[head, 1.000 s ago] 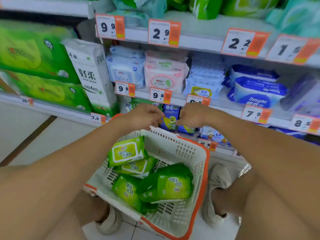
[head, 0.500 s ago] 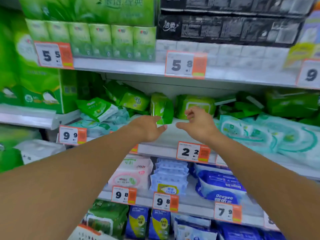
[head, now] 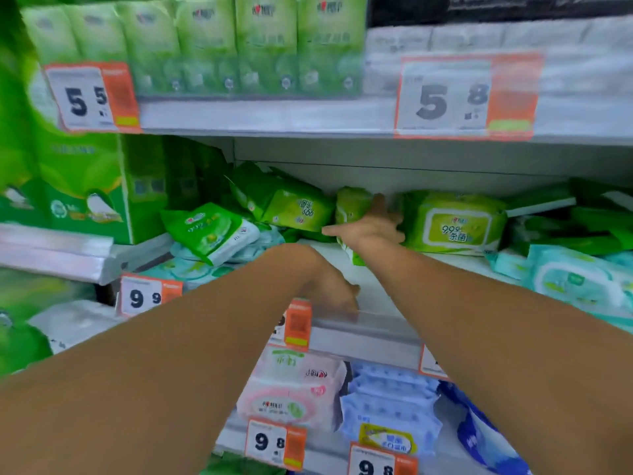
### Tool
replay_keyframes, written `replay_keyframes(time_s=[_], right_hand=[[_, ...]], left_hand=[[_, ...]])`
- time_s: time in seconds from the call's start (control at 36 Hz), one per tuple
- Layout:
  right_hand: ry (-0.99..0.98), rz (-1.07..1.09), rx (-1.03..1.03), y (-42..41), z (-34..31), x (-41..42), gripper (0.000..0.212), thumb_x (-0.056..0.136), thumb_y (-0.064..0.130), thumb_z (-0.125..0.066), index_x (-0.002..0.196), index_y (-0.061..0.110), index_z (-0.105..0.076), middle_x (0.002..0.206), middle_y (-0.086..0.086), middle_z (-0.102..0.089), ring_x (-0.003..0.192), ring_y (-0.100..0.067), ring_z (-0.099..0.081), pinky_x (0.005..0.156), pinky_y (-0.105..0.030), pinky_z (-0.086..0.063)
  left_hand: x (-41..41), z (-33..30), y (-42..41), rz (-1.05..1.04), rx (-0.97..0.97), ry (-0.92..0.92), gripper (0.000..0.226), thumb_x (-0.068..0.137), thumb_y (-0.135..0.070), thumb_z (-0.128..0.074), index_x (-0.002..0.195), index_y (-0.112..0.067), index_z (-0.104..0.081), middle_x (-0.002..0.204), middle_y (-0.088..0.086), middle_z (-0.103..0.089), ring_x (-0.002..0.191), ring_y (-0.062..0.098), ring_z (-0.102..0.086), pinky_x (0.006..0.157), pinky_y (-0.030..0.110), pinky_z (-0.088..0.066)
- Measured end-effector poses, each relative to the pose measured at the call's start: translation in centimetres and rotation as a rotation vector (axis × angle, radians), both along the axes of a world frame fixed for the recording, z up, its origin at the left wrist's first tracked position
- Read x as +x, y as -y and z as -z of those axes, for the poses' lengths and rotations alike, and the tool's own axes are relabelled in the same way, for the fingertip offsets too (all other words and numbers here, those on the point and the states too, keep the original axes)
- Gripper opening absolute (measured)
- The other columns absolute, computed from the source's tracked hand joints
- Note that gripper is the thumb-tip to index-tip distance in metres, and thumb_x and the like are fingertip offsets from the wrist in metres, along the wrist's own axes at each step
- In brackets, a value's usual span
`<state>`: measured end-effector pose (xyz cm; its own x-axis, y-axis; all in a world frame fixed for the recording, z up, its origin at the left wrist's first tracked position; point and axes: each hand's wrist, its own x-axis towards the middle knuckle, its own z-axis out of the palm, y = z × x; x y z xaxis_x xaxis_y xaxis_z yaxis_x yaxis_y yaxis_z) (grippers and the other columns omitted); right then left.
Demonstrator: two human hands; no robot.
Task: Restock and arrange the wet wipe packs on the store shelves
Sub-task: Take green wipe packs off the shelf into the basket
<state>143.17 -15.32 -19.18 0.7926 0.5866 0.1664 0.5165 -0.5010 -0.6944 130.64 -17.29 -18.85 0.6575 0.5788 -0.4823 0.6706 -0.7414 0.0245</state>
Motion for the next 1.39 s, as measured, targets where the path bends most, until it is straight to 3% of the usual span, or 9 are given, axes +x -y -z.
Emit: replay_keyframes(time_s=[0.14, 0.36, 0.5, 0.64, 0.72, 0.83, 0.97, 1.11, 1.39], right_hand=[[-0.095, 0.018, 0.255, -0.4, 0.5, 2.4, 0.079, 0.054, 0.043, -0.084, 0.123, 0.029, -0.050, 0.124, 0.000, -0.062, 0.113, -0.026, -0.062, 0.084, -0.029, -0.052], [-0.705, -0.054, 0.608, 7.9, 0.0, 6.3, 0.123, 0.015, 0.029, -0.096, 0.130, 0.018, -0.055, 0.109, -0.009, -0.071, 0.089, -0.030, -0.073, 0.074, -0.059, -0.058], [-0.835, -0.240, 0.613, 16.6, -1.3, 3.1, 0.100, 0.036, 0.020, -0.097, 0.129, 0.016, -0.060, 0.109, -0.013, -0.074, 0.094, -0.032, -0.074, 0.080, -0.062, -0.057], [-0.861, -0.473, 0.511, 22.4, -1.8, -1.9, 0.070, 0.052, 0.021, -0.088, 0.119, 0.012, -0.071, 0.113, -0.015, -0.073, 0.105, -0.033, -0.070, 0.093, -0.057, -0.054], [-0.844, -0.578, 0.509, 24.5, -0.6, -5.6, 0.069, 0.055, 0.017, -0.088, 0.120, 0.011, -0.067, 0.110, -0.016, -0.074, 0.095, -0.031, -0.073, 0.081, -0.049, -0.060], [-0.912, -0.627, 0.542, 26.5, 3.6, -10.5, 0.102, 0.034, 0.026, -0.099, 0.127, 0.013, -0.058, 0.112, -0.016, -0.073, 0.097, -0.036, -0.072, 0.075, -0.050, -0.060], [-1.014, -0.609, 0.427, 27.8, 8.3, -15.5, 0.062, 0.065, 0.020, -0.078, 0.124, 0.010, -0.063, 0.112, -0.016, -0.073, 0.097, -0.033, -0.073, 0.077, -0.046, -0.062], [-0.995, -0.692, 0.249, 28.0, 9.5, -16.9, 0.062, 0.072, 0.028, -0.077, 0.130, 0.016, -0.060, 0.118, -0.011, -0.072, 0.108, -0.031, -0.070, 0.096, -0.051, -0.053], [-0.832, -0.743, 0.029, 25.0, 12.6, -22.4, 0.049, 0.073, 0.029, -0.082, 0.119, 0.021, -0.067, 0.105, -0.004, -0.077, 0.096, -0.025, -0.074, 0.089, -0.047, -0.058]], left_hand=[[0.1, 0.4, -0.7, 0.044, 0.059, 0.006, 0.070, 0.099, -0.049, -0.041, 0.158, -0.031, -0.008, 0.165, 0.002, -0.014, 0.147, 0.026, -0.024, 0.118, 0.039, -0.025], [-1.1, 1.1, 1.1, 0.003, 0.184, 0.192, 0.064, 0.087, -0.050, -0.041, 0.149, -0.031, -0.039, 0.157, 0.004, -0.035, 0.140, 0.028, -0.036, 0.113, 0.040, -0.033], [-5.2, 2.5, 3.9, -0.146, 0.335, 0.922, 0.030, 0.096, -0.038, -0.052, 0.097, -0.015, -0.072, 0.106, 0.006, -0.070, 0.105, 0.025, -0.062, 0.081, 0.028, -0.043], [-10.5, 0.2, 8.0, -0.508, -0.435, 1.556, 0.028, 0.091, -0.053, -0.058, 0.094, -0.026, -0.066, 0.091, -0.008, -0.067, 0.093, 0.019, -0.066, 0.084, 0.034, -0.052], [-14.0, -1.2, 10.6, -0.568, -0.853, 1.417, 0.039, 0.080, -0.058, -0.062, 0.103, -0.027, -0.069, 0.098, -0.004, -0.076, 0.089, 0.022, -0.071, 0.082, 0.046, -0.058], [-19.2, 2.4, 13.4, -0.551, -0.790, 1.227, 0.064, 0.060, -0.057, -0.074, 0.116, -0.027, -0.066, 0.101, -0.002, -0.077, 0.087, 0.019, -0.073, 0.073, 0.038, -0.058], [-23.9, 9.0, 16.2, -0.652, -0.785, 1.252, 0.061, 0.068, -0.055, -0.077, 0.123, -0.032, -0.063, 0.110, -0.003, -0.075, 0.101, 0.022, -0.071, 0.090, 0.051, -0.056], [-26.4, 11.0, 16.9, -0.711, -0.795, 1.230, 0.058, 0.076, -0.055, -0.071, 0.128, -0.033, -0.058, 0.111, -0.006, -0.074, 0.099, 0.018, -0.072, 0.078, 0.040, -0.060], [-31.3, 12.6, 15.1, -0.907, -0.773, 0.850, 0.061, 0.068, -0.065, -0.074, 0.117, -0.031, -0.067, 0.103, -0.002, -0.076, 0.094, 0.023, -0.071, 0.083, 0.045, -0.055]])
